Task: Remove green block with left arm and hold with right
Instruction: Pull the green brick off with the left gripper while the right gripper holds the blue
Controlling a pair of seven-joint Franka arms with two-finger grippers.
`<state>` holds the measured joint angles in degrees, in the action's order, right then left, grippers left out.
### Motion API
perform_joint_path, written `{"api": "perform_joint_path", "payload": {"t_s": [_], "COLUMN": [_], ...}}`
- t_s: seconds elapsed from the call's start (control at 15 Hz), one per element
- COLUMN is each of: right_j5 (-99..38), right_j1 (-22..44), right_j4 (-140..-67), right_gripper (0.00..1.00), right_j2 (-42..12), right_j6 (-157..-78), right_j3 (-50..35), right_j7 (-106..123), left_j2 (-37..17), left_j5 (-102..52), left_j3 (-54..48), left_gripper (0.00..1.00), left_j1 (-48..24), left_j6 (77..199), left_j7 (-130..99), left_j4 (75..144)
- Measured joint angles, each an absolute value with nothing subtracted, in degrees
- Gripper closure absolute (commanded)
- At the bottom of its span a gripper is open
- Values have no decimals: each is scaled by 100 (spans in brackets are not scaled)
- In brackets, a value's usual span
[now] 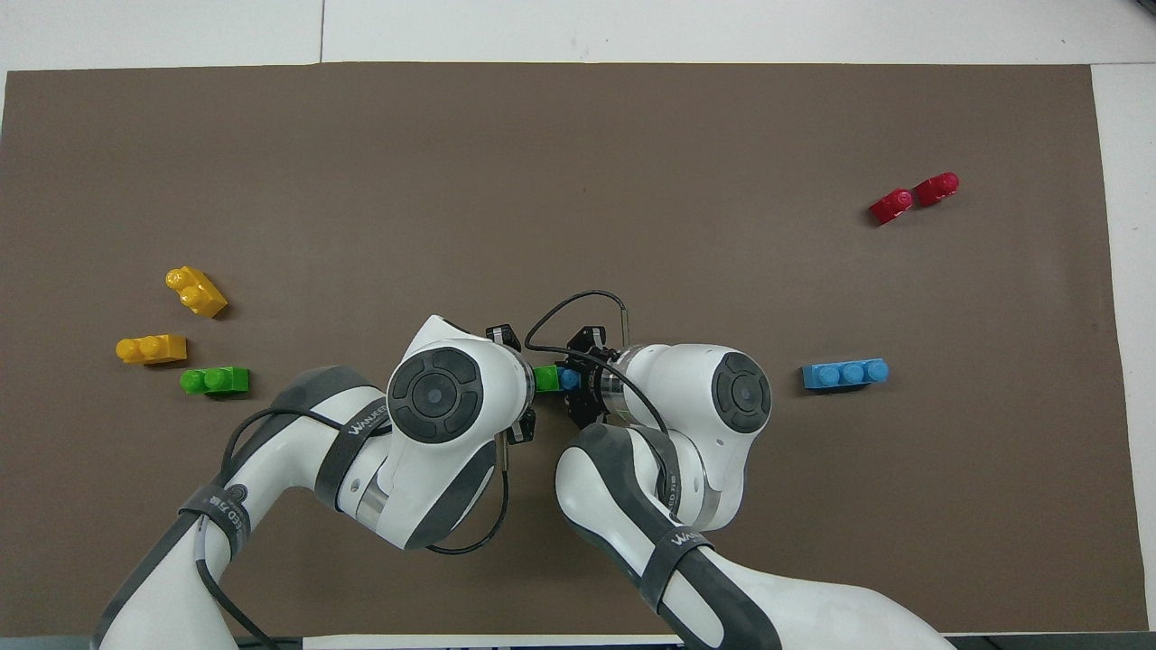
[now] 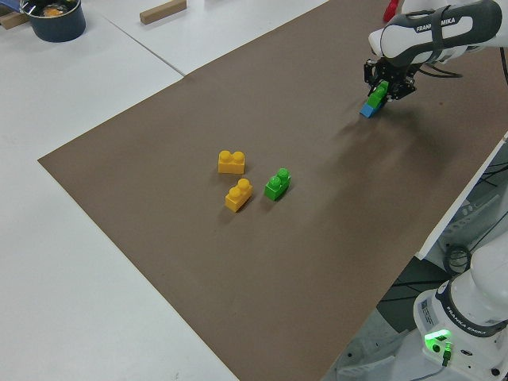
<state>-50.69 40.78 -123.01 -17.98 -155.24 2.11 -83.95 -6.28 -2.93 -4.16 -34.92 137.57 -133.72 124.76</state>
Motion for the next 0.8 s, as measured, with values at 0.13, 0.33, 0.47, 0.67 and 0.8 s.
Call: {"api": "perform_joint_path", "payload": {"t_s": [0.13,0.33,0.47,0.67,0.8], "right_j5": [-5069,-5069,-5069,-5069,-5071], "right_j1": [4078,4079,4078,4077,4077], "right_j4": [-12301,-12298,-12277,-12274,-12273], "right_gripper": [100,100,100,100,100], "right_j2": [-1798,-1797,-1797,-1817,-1818], "right_j6": [-15523,-15520,-15521,-15522,-15522], "right_j3": [211,211,212,227,228], "right_j7": [-8389,-8389,-8389,-8390,-8390], "left_j2": [-625,-616,-548,-99,305], "left_j5": [-290,-290,-294,-299,-296], "left_j3": [-416,-413,-405,-397,-389], "left_gripper": [100,100,100,100,100], "left_j1": [-3492,-3492,-3475,-3329,-3145], "left_j6": [13755,13713,13520,12933,12509], "left_j7": [-13345,-13338,-13340,-13365,-13280], "left_j4": [12477,12455,12368,12177,12134]}}
